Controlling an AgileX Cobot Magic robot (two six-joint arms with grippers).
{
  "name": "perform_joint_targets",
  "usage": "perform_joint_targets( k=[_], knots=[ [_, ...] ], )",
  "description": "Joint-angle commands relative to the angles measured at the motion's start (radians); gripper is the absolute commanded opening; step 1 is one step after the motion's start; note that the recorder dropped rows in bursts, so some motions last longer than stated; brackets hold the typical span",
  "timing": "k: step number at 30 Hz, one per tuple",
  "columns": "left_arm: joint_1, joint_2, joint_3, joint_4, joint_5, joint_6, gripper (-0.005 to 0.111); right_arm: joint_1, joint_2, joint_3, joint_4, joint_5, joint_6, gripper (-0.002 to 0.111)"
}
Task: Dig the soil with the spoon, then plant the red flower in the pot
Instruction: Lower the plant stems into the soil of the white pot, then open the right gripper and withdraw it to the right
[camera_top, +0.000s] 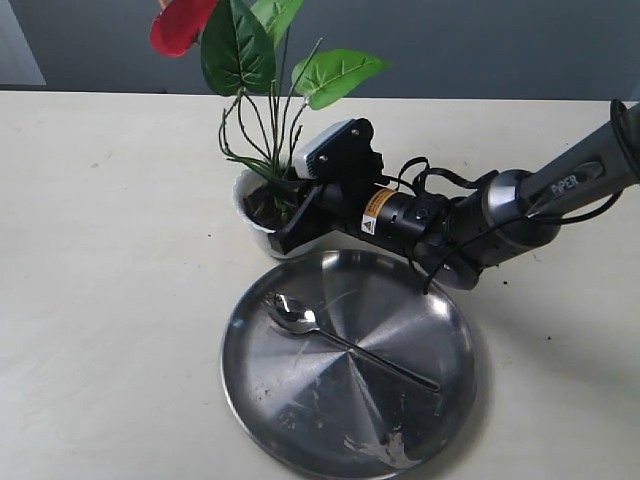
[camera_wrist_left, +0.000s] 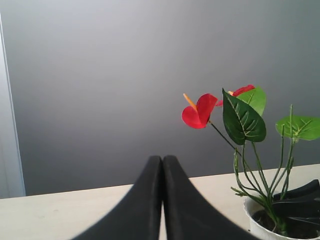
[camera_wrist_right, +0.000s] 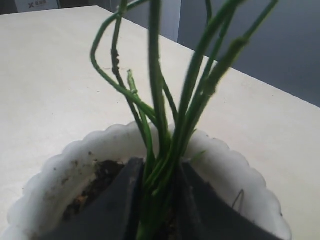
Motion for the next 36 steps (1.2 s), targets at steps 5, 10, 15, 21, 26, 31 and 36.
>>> perform_joint_targets(
  k=[5, 10, 15, 21, 26, 31, 36],
  knots=[
    [-0.007, -0.002, -0.004, -0.003, -0.002, -0.002, 0.0, -0.004, -0.034, 0.016, -0.027, 0.094, -0.006, 0.023],
    [-0.007, -0.002, -0.004, -0.003, -0.002, -0.002, 0.0, -0.004, -0.055, 0.016, -0.027, 0.096, -0.004, 0.023],
    [-0.007, -0.002, -0.004, -0.003, -0.002, -0.002, 0.0, -0.004, -0.078, 0.016, -0.027, 0.101, -0.004, 0.023],
    [-0.007, -0.002, -0.004, -0.003, -0.002, -0.002, 0.0, -0.004, -0.1, 0.016, -0.028, 0.107, -0.004, 0.023],
    [-0.007, -0.002, -0.004, -0.003, -0.002, -0.002, 0.0, -0.004, -0.122, 0.016, -0.031, 0.175, 0.059, 0.023],
    [-0.007, -0.002, -0.004, -0.003, -0.002, -0.002, 0.0, -0.004, -0.208, 0.016, -0.031, 0.339, 0.096, 0.023],
    [-0.007, -0.002, -0.004, -0.003, -0.002, -0.002, 0.0, 0.009, -0.352, 0.016, -0.034, 0.557, 0.115, 0.02]
  ],
)
